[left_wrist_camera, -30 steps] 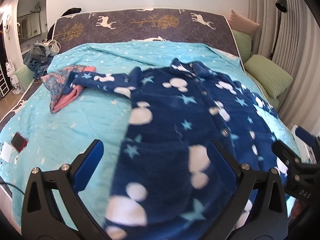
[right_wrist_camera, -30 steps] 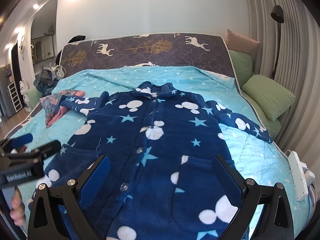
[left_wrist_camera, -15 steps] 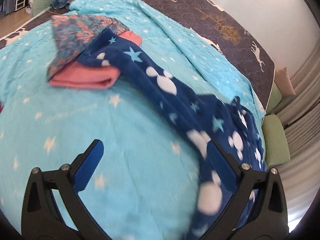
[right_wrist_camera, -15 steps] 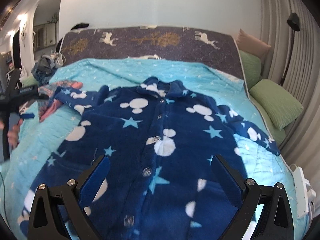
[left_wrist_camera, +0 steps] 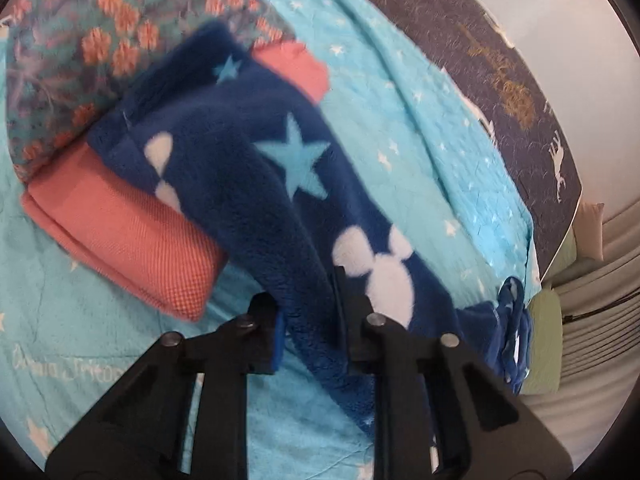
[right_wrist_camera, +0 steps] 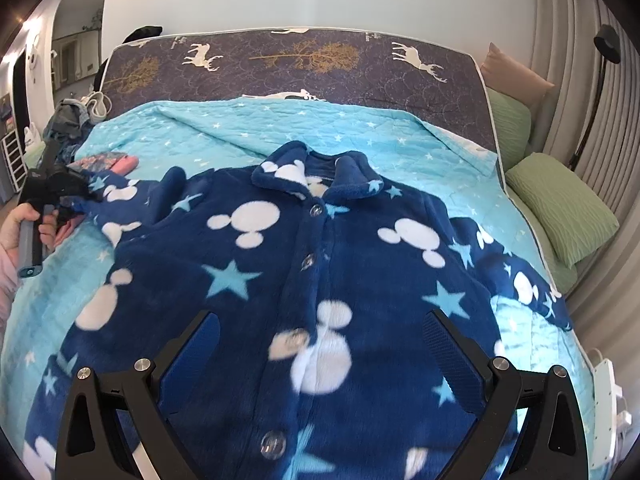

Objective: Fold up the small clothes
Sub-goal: 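Grasp the navy sleeve cuff with the left gripper and lift it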

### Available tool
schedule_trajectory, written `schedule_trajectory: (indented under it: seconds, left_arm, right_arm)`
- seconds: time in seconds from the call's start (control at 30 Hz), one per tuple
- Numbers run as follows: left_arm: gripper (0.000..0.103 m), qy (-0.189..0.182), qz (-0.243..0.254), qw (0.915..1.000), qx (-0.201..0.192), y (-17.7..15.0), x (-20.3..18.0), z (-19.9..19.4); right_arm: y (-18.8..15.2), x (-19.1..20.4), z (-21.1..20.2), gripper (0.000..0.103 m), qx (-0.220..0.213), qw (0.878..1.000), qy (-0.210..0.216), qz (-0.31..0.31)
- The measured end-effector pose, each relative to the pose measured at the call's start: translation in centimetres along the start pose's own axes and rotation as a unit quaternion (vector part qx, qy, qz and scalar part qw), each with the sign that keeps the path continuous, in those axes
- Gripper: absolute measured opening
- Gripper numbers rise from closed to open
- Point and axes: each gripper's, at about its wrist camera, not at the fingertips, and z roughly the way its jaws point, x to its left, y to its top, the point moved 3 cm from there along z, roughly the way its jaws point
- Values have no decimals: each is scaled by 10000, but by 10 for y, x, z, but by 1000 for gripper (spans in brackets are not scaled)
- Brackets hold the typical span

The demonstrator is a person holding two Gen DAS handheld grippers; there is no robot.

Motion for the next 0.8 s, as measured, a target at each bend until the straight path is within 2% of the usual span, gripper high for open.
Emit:
schedule_trajectory:
  seconds: [0.07, 0.17, 0.23, 0.37, 0.4, 0.43, 0.47, 0.5, 0.6, 0.63, 0.7, 0.77, 0.8]
  left_arm:
    - [17, 258, 518, 9976, -377, 0, -17, -17]
    - [15, 611, 1473, 9828, -933, -8, -57, -47]
    - [15, 620, 1910, 9727, -1162, -14, -83, -62]
    - [15, 583, 2952, 9388, -1677, -41, -146, -92]
    - [15, 583, 3230, 9270, -1816, -52, -163, -98]
    - [15, 555, 3598, 9101, -1977, -67, -186, -103]
    - [15, 516, 3779, 9016, -2040, -73, -198, -104]
    - [15, 441, 4055, 8884, -2108, -85, -217, -104]
    - [15, 280, 4978, 8365, -2272, -138, -270, -91]
    - [15, 224, 5449, 8061, -2295, -168, -287, -81]
    - [18, 161, 6145, 7552, -2276, -219, -307, -64]
    - [18, 196, 6667, 7111, -2226, -259, -312, -45]
    - [18, 240, 6989, 6817, -2151, -288, -311, -31]
  right_arm:
    - [5, -1, 1, 103, -44, 9999, -153, -53]
    - [10, -2, -2, 103, -112, 9991, -390, -107]
    - [11, -5, -6, 103, -133, 9990, -409, -91]
    - [11, -14, -15, 103, -204, 9993, -313, 40]
    - [11, -16, -17, 103, -229, 9993, -296, 79]
    - [11, -20, -20, 103, -267, 9992, -280, 135]
    - [10, -23, -22, 103, -290, 9991, -272, 169]
    - [10, -28, -23, 103, -320, 9989, -262, 219]
    - [5, -46, -22, 103, -354, 9983, -272, 386]
    - [3, -51, -20, 103, -341, 9980, -271, 456]
    - [-2, -73, -11, 103, -286, 9969, -127, 722]
    - [-8, -104, 5, 103, -124, 9944, 114, 1046]
    - [-10, -117, 12, 103, -56, 9930, 158, 1172]
